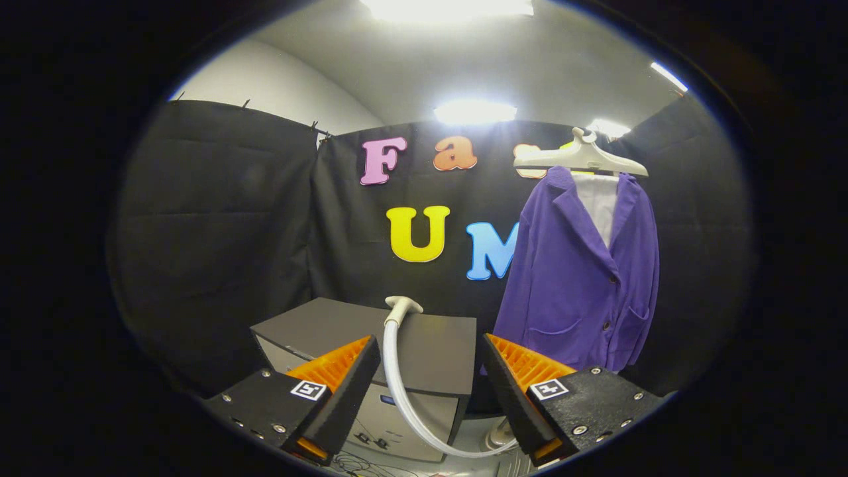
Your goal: Iron the clothes twice with a garment steamer, once on the left side and once on the right side.
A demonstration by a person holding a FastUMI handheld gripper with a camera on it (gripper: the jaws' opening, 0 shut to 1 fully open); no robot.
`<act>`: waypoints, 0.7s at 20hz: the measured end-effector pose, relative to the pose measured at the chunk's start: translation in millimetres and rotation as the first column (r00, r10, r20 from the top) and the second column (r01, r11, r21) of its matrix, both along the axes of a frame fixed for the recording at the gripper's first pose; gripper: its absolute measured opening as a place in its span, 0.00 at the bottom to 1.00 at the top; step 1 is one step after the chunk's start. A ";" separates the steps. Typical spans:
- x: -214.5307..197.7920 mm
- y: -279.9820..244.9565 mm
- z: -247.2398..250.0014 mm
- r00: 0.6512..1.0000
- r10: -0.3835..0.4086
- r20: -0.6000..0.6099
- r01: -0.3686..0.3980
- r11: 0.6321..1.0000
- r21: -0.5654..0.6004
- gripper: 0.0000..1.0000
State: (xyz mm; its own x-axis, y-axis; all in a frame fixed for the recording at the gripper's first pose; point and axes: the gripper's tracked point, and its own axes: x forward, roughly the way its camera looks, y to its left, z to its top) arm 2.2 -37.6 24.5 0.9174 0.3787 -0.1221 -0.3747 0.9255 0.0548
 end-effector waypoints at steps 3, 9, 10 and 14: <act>29.6 21.4 7.2 1.000 -0.013 -0.022 0.013 1.000 0.008 0.95; 82.4 42.6 -4.6 0.989 -0.074 -0.130 0.082 0.995 0.053 0.95; 87.5 47.8 -6.5 0.988 -0.074 -0.138 0.084 0.994 0.065 0.95; 108.3 60.6 -18.3 0.984 -0.084 -0.156 0.090 0.995 0.032 0.94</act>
